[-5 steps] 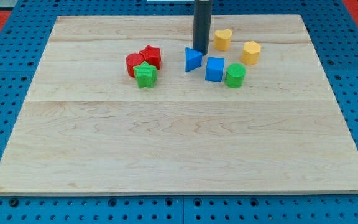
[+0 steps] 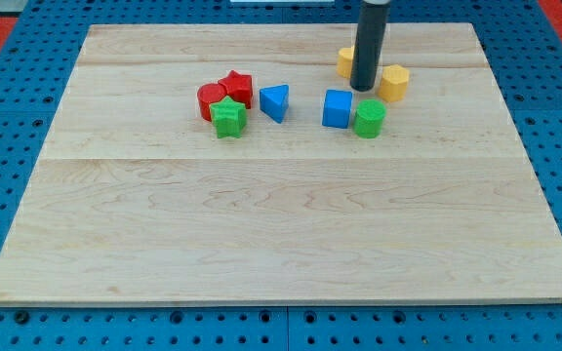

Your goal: Move the blue cube along with blue triangle to red star

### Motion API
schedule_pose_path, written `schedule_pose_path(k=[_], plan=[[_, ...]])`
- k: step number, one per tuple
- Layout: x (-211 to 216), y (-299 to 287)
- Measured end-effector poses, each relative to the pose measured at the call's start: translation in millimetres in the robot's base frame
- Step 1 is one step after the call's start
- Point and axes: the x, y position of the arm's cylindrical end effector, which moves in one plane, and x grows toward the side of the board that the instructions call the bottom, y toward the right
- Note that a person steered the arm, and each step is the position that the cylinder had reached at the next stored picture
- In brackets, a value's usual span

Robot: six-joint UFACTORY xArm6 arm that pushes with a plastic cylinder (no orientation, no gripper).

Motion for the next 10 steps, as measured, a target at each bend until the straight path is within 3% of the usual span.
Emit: schedule_pose_path(k=[7, 9, 10], plan=[[62, -23], [40, -98], [31, -104]])
